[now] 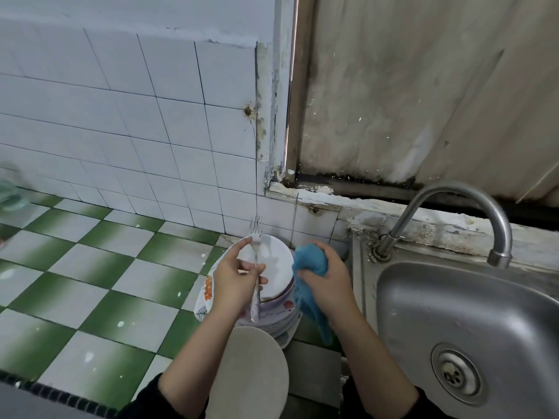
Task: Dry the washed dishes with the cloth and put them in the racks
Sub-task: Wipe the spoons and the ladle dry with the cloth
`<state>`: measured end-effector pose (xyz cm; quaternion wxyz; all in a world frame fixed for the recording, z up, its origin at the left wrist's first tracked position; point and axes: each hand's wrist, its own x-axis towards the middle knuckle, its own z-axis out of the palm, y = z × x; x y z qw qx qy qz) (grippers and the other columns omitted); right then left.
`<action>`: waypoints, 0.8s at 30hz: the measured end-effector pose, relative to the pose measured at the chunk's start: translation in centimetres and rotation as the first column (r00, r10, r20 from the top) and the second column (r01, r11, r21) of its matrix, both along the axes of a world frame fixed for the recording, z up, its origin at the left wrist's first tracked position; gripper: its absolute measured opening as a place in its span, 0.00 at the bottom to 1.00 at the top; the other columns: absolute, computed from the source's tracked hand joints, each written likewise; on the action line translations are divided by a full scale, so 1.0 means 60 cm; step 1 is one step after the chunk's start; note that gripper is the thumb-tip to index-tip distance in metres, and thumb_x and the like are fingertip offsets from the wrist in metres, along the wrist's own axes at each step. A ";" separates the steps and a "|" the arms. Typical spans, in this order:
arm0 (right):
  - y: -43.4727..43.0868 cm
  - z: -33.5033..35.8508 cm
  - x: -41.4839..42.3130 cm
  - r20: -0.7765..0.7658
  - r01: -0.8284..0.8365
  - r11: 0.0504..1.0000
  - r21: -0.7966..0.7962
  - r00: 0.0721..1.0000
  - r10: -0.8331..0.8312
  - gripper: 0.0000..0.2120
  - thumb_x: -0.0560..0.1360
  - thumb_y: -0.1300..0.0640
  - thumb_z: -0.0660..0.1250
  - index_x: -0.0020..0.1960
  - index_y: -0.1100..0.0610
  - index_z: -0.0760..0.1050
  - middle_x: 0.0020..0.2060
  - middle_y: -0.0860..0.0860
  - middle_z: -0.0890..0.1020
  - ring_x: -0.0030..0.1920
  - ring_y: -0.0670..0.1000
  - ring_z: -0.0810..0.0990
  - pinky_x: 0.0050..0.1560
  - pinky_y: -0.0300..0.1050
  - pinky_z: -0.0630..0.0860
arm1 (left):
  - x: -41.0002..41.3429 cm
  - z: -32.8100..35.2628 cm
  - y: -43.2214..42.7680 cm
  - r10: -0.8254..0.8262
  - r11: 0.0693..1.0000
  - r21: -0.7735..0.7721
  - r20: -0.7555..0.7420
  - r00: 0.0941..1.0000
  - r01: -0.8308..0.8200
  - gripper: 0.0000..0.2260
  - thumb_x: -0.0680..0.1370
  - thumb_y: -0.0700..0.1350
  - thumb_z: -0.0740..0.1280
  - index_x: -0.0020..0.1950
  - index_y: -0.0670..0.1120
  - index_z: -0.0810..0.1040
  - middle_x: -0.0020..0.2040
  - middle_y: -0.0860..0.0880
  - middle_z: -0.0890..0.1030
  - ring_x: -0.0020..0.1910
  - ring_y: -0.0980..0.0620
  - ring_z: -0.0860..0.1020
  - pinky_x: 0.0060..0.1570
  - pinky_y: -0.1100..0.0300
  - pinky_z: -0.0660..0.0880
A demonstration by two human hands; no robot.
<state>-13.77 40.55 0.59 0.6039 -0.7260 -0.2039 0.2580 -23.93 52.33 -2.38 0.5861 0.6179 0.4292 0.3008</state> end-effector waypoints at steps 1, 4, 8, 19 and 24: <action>0.000 0.003 -0.002 -0.095 0.050 0.998 0.040 0.994 -0.046 0.21 0.76 0.68 0.67 0.61 0.48 0.68 0.47 0.43 0.74 0.46 0.44 0.76 0.43 0.36 0.76 | -0.006 0.011 -0.008 0.011 0.999 -0.032 0.054 0.999 -0.010 0.26 0.75 0.31 0.69 0.66 0.55 0.71 0.38 0.36 0.79 0.29 0.51 0.82 0.33 0.56 0.80; -0.001 0.013 -0.008 -0.320 0.165 0.982 0.090 0.939 -0.128 0.19 0.76 0.64 0.69 0.63 0.56 0.68 0.49 0.52 0.78 0.45 0.50 0.79 0.41 0.42 0.77 | -0.020 0.040 -0.027 0.062 0.995 -0.084 0.096 0.993 -0.054 0.26 0.75 0.34 0.71 0.68 0.51 0.69 0.37 0.39 0.83 0.30 0.54 0.81 0.31 0.64 0.76; -0.010 0.037 -0.006 -0.410 0.195 0.973 0.126 0.903 -0.128 0.14 0.75 0.64 0.70 0.59 0.59 0.73 0.46 0.56 0.81 0.42 0.53 0.81 0.40 0.44 0.78 | -0.035 0.063 -0.053 0.068 0.990 -0.132 0.171 0.983 -0.046 0.10 0.74 0.34 0.71 0.55 0.42 0.82 0.30 0.44 0.82 0.27 0.54 0.78 0.32 0.62 0.74; -0.021 0.056 -0.088 -0.371 0.310 0.821 0.480 0.920 -0.130 0.09 0.76 0.58 0.67 0.54 0.48 0.78 0.47 0.46 0.84 0.51 0.49 0.82 0.51 0.45 0.79 | -0.071 0.091 -0.113 0.070 0.997 -0.041 0.277 0.958 -0.061 0.08 0.75 0.34 0.70 0.49 0.45 0.83 0.24 0.48 0.78 0.23 0.56 0.75 0.25 0.66 0.71; -0.011 0.036 -0.141 -0.279 0.143 0.885 0.442 0.960 -0.016 0.07 0.77 0.58 0.67 0.55 0.52 0.76 0.45 0.48 0.84 0.47 0.47 0.84 0.42 0.38 0.79 | -0.082 0.091 -0.138 -0.096 0.995 0.015 0.211 0.973 0.095 0.17 0.77 0.28 0.61 0.40 0.45 0.83 0.26 0.47 0.79 0.26 0.53 0.75 0.33 0.59 0.76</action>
